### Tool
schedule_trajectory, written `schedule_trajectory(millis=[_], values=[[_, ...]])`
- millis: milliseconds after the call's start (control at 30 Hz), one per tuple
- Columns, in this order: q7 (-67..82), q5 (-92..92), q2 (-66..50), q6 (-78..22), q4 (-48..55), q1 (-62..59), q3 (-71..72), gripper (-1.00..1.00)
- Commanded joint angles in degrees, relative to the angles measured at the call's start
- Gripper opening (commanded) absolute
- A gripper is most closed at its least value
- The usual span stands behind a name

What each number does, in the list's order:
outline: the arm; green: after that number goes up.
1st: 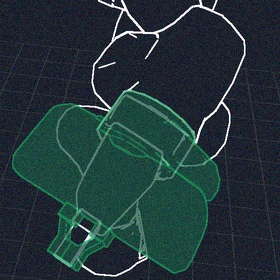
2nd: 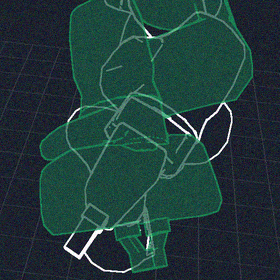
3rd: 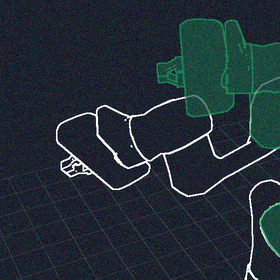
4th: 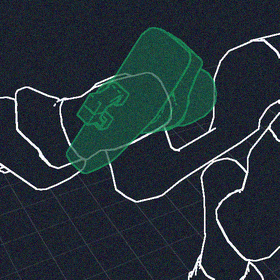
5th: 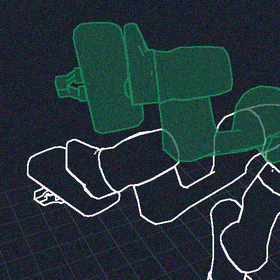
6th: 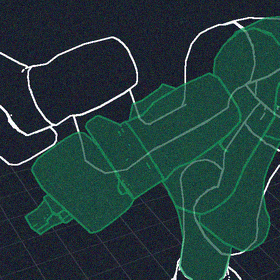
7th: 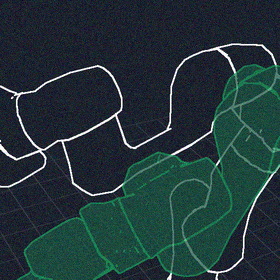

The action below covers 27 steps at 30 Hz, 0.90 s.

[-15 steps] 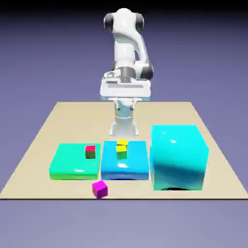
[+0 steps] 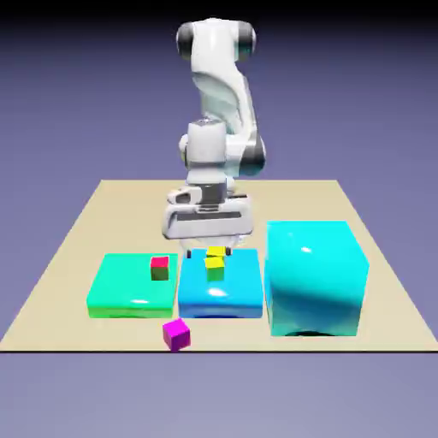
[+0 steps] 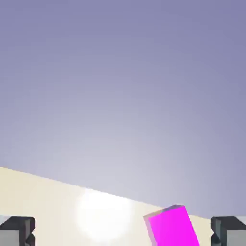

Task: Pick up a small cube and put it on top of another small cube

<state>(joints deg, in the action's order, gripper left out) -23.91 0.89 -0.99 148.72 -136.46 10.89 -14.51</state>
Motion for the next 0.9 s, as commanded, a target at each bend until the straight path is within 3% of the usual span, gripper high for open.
schedule_trajectory(millis=[0,500,667,700,867], values=[[1.1,0.1,-2.1,-1.6,1.5,0.7,-0.9,0.00],[17.9,0.9,-32.4,-24.3,23.6,9.9,-14.0,0.00],[18.9,3.1,-38.7,-16.1,21.7,7.5,-11.7,0.00],[18.9,3.1,-38.7,-16.1,21.7,7.5,-11.7,-1.00],[17.9,0.9,-32.4,-24.3,23.6,9.9,-14.0,-1.00]])
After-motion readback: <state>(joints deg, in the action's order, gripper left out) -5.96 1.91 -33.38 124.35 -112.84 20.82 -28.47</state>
